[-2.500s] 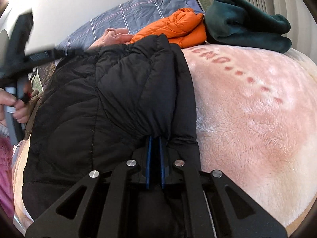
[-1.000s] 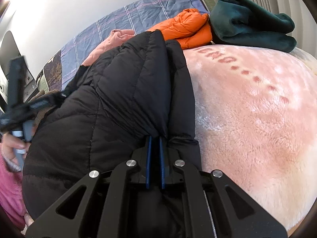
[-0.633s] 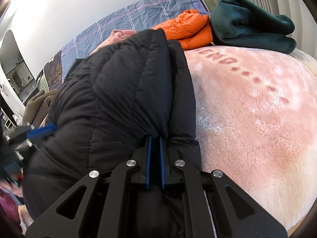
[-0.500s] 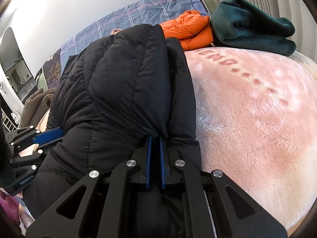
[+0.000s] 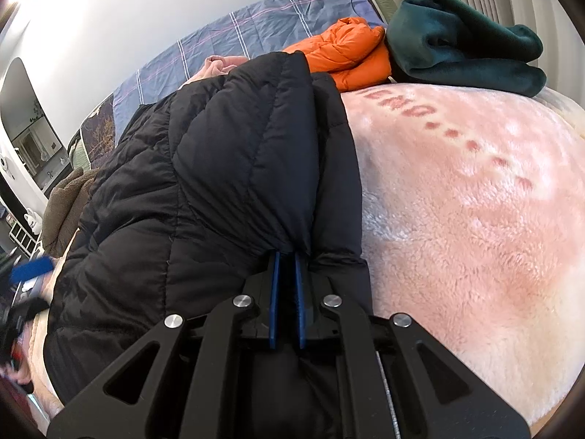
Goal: Fold large clothes
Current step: 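Hold the folded black jacket bundle with the right tool while the left tool presses it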
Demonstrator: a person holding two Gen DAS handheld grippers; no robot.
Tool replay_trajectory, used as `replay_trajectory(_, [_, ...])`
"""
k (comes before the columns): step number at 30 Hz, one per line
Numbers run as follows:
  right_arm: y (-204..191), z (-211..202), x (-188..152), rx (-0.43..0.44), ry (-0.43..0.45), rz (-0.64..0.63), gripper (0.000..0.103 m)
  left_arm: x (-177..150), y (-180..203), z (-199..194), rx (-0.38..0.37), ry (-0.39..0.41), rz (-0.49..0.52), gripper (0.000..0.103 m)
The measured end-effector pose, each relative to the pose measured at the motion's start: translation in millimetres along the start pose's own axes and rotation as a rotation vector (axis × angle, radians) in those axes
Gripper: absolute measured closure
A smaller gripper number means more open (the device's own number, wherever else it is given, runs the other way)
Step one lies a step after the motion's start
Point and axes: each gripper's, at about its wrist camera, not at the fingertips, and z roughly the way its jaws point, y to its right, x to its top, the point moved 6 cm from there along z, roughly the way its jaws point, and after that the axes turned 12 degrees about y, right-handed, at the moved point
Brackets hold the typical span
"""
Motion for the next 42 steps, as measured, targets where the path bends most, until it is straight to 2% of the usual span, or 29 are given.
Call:
replay_trajectory(2, [1.4,-0.2,0.7,0.003,0.0,0.002,0.096,-14.8,15.5,-14.6,-0.011,-0.033,0.053,0.046])
replay_trajectory(5, [2.4,0.0,1.0,0.005,0.0,0.004,0.096,-39.4,37.5,-29.5,-0.009,-0.092,0.126,0.043])
replay_trajectory(9, [3.3,-0.1,1.7,0.005,0.003,0.002,0.096,-55.5,48.5,-28.8,0.015,-0.126,0.155,0.041])
replay_trajectory(13, [4.3,-0.2,2.6,0.008,0.005,0.002,0.096,-58.3,34.6,-5.6,0.172,-0.117,0.11,0.04])
replay_trajectory(17, [4.8,0.0,2.8,0.009,0.005,0.002,0.096,-47.9,17.3,8.5,0.219,-0.073,-0.03,0.036])
replay_trajectory(21, [3.9,-0.6,2.9,0.003,0.006,-0.009,0.095,-54.4,14.0,14.3,0.306,-0.124,0.035,0.036])
replay_trajectory(23, [2.0,-0.7,2.3,-0.002,0.005,-0.019,0.096,-63.1,6.7,5.1,0.339,-0.157,0.045,0.036])
replay_trajectory(26, [-4.4,0.2,1.2,-0.004,0.0,-0.054,0.096,-73.4,-1.2,-11.5,0.343,-0.191,0.046,0.036])
replay_trajectory(30, [-3.0,0.8,1.7,0.005,-0.002,-0.038,0.096,-77.7,3.6,-22.7,0.328,-0.22,0.079,0.036])
replay_trajectory(31, [-2.3,1.0,1.9,0.007,-0.003,-0.033,0.096,-77.3,4.7,-25.5,0.304,-0.227,0.067,0.042])
replay_trajectory(34, [-0.9,1.4,2.3,0.008,-0.003,-0.031,0.096,-63.6,7.5,-45.1,0.097,-0.242,-0.059,0.072])
replay_trajectory(35, [-0.5,1.7,2.4,0.009,-0.003,-0.031,0.096,-57.5,5.6,-50.8,0.061,-0.231,-0.084,0.081])
replay_trajectory(37, [-0.4,1.7,2.5,0.01,-0.003,-0.03,0.096,-35.9,-0.2,-65.0,0.026,-0.165,-0.101,0.084])
replay_trajectory(40, [0.2,1.7,2.8,0.012,-0.003,-0.028,0.095,4.1,-11.9,-72.4,0.051,-0.024,-0.091,0.084])
replay_trajectory(42, [0.2,1.8,2.7,0.011,-0.003,-0.028,0.095,24.1,-16.1,-57.9,0.068,0.05,-0.074,0.084])
